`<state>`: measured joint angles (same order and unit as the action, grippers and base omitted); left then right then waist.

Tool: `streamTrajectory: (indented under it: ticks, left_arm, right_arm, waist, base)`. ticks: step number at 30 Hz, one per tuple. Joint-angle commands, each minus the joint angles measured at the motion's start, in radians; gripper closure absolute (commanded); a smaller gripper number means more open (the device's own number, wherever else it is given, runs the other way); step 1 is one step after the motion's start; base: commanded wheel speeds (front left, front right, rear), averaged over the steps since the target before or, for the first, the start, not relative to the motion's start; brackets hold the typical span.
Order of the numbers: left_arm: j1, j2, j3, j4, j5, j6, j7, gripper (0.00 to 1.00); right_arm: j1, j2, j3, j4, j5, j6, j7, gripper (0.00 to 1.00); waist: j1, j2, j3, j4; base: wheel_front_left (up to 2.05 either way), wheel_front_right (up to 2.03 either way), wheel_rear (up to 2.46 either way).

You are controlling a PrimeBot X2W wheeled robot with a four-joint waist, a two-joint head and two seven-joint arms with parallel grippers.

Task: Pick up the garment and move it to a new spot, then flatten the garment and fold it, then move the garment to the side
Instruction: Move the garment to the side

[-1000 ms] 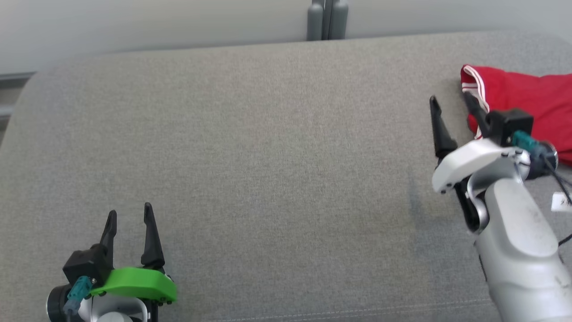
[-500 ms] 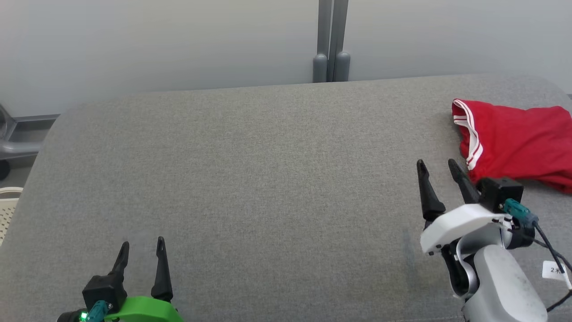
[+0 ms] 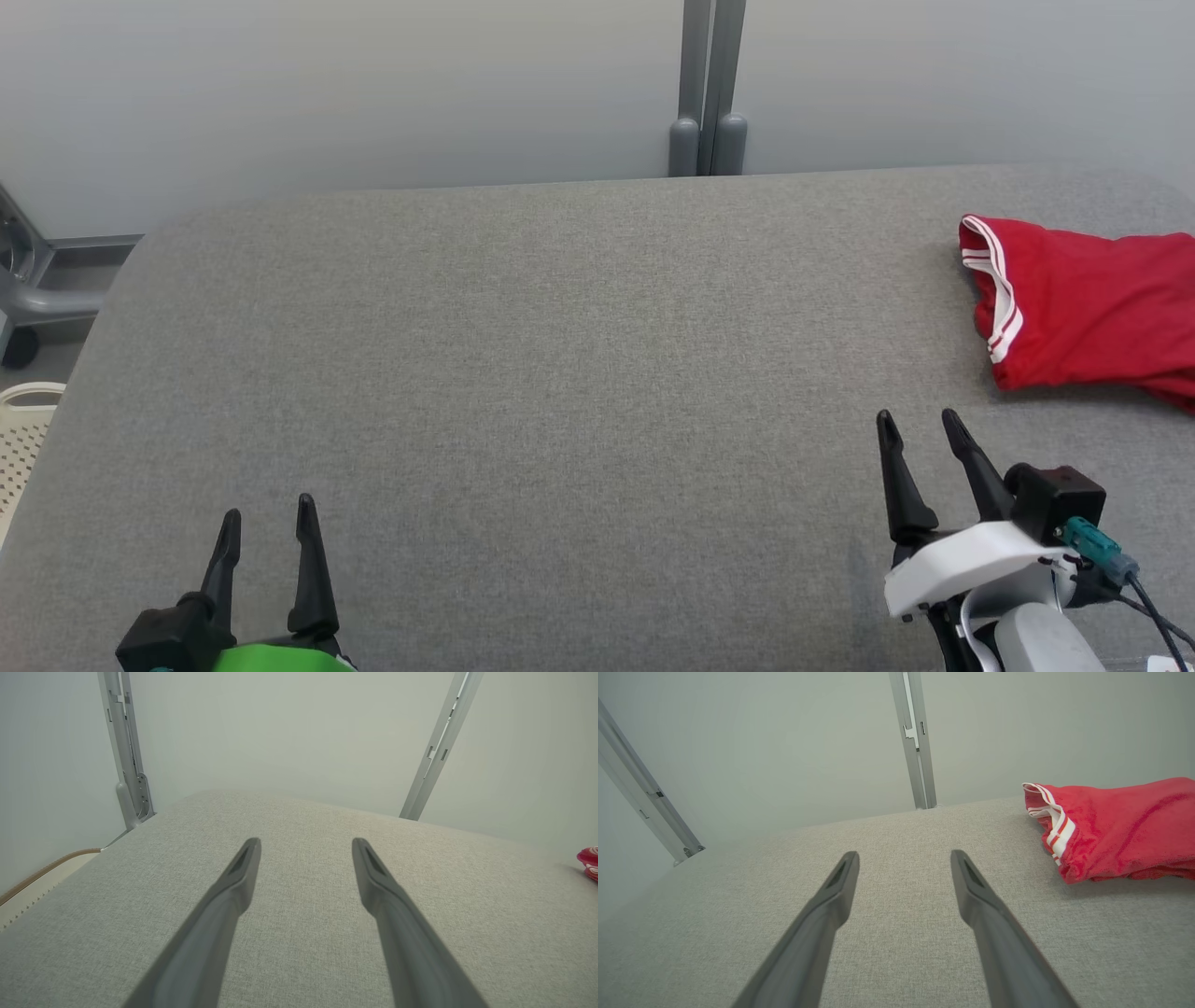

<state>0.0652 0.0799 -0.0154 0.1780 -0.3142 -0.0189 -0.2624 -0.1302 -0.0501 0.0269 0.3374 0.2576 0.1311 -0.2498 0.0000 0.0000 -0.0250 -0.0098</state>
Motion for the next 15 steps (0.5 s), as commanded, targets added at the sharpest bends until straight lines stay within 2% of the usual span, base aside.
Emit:
streamTrajectory:
  ticks: [1, 9, 15]
  left_arm:
    - [0.030, -0.008, 0.010, -0.014, 0.012, -0.020, -0.003, 0.00]
    - [0.055, -0.022, 0.025, -0.031, 0.063, -0.052, -0.003, 0.00]
    - [0.069, -0.025, 0.022, -0.023, 0.092, -0.046, -0.003, 0.00]
  right_arm:
    - [0.034, -0.001, 0.000, -0.014, -0.007, -0.001, -0.010, 0.00]
    - [0.096, -0.001, -0.012, -0.078, -0.091, -0.001, -0.015, 0.00]
    - [0.111, -0.001, -0.023, -0.098, -0.119, -0.001, -0.015, 0.00]
  waist:
    - [0.0000, 0.0000, -0.001, 0.003]
    - [0.0000, 0.0000, 0.001, 0.004]
    - [0.0000, 0.0000, 0.005, 0.001]
  base:
    - [0.00, 0.00, 0.00]
    - [0.00, 0.00, 0.00]
    - [0.00, 0.00, 0.00]
